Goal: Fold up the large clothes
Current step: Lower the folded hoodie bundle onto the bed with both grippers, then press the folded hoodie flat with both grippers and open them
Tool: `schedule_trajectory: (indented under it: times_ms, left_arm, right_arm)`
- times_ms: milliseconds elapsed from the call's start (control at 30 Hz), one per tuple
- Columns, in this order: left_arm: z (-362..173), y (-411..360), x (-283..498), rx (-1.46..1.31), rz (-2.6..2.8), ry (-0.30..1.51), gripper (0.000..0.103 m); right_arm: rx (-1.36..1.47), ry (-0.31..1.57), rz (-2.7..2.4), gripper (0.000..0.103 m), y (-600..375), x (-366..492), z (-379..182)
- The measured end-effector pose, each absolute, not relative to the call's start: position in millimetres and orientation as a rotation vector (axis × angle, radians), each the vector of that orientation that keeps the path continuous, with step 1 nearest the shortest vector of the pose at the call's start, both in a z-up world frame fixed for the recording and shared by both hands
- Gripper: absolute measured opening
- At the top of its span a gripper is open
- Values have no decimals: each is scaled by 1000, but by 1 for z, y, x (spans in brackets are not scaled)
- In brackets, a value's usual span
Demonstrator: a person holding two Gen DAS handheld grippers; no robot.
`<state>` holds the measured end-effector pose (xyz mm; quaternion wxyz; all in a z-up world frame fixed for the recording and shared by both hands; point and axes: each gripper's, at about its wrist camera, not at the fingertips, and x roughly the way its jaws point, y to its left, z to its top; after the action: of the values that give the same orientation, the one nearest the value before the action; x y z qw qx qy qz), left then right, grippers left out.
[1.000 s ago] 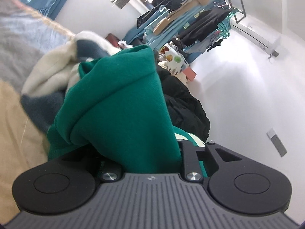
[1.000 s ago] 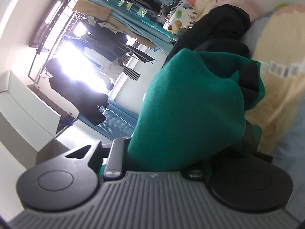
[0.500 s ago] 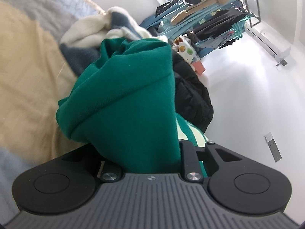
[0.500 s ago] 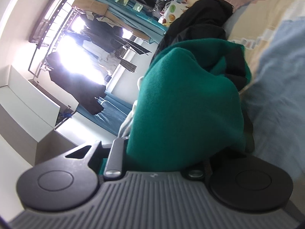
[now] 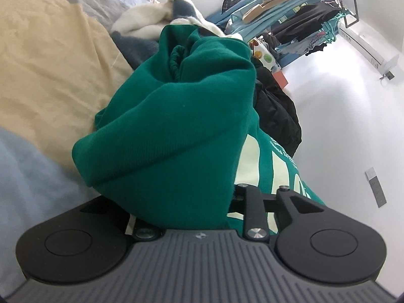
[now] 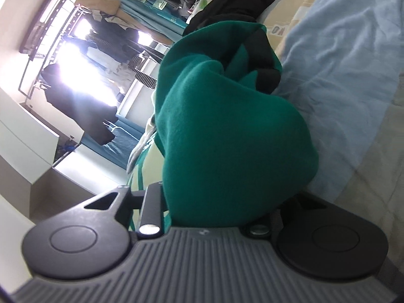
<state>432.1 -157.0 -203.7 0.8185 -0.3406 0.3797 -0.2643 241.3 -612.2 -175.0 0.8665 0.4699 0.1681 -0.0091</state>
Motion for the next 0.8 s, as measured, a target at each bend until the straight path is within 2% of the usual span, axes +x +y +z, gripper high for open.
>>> schedule_trajectory:
  times_ms: [67,100,167,233,267,500,800]
  left_arm:
    - [-202,-154,431,-732,-565,829,39]
    - [-200,-153,430,-734,-569,844,44]
    - [-197,-148,427,-730,-591,874,51]
    - [-189,-143,423,-690,-593,887,58]
    - [-185,-141,421,-665,-591,890,59]
    - [-144,-129,399,-509,-566,867,60]
    - [-82,-138,364,-398,-414,733,58]
  right_arm:
    - [982,366,-29,40,-612,240,-172]
    - [983,377,-34,42,-612,239,-170]
    - [998,426,-58,55,-615,238,-166]
    - [993,485,-95,77,-618,235,-162]
    - [977,500,-111,80,-619,232,-158]
    - [833,549,-180,81,-633,198,-124]
    - [609,433,-257,80,-634,187,-70]
